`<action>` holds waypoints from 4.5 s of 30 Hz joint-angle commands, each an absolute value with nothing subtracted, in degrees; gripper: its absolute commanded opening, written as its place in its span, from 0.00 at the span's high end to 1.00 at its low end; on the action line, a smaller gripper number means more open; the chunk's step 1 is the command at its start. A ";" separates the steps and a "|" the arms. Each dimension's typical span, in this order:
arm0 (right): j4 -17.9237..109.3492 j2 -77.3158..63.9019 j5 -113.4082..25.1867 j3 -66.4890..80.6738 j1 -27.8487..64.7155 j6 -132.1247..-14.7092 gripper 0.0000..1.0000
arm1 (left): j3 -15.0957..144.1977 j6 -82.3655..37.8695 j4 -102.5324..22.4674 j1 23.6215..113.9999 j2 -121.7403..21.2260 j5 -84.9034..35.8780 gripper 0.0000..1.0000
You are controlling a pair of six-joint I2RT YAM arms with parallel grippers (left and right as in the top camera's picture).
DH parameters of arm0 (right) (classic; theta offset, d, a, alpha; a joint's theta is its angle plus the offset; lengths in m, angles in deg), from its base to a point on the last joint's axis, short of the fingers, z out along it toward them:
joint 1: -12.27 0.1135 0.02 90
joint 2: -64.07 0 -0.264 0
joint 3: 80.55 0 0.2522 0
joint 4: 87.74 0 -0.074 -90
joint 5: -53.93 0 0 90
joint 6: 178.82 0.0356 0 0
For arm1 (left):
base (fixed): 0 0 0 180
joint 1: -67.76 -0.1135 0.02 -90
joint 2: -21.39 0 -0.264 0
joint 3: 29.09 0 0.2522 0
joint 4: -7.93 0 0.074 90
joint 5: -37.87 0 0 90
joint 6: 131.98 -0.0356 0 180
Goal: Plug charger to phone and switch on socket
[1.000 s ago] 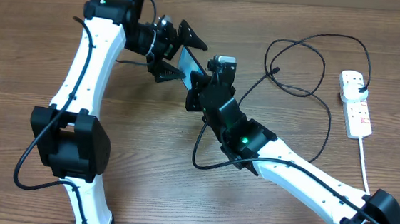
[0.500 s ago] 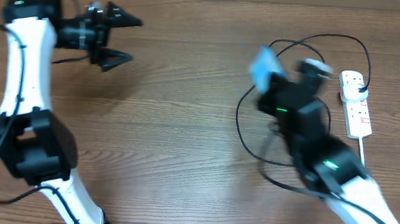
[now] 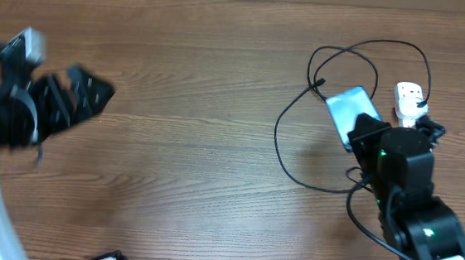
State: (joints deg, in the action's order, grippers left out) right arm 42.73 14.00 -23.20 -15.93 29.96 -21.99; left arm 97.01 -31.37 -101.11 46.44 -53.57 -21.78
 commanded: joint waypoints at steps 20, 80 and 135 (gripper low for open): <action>80.80 -8.05 -69.98 -29.18 30.36 1.86 0.96 | 18.83 31.01 -30.36 46.99 -35.89 7.16 0.01; 97.33 -14.52 -54.24 -29.18 51.69 16.48 0.96 | 18.56 57.26 0.83 75.77 -48.65 -4.64 0.66; 39.58 -13.95 -28.71 -0.63 33.24 -36.85 0.07 | 24.55 59.66 28.19 63.60 -77.00 23.38 0.96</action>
State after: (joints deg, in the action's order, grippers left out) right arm 41.68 -14.63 -28.73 -5.03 36.80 -35.45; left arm 20.12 56.75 24.37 63.38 -73.68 10.11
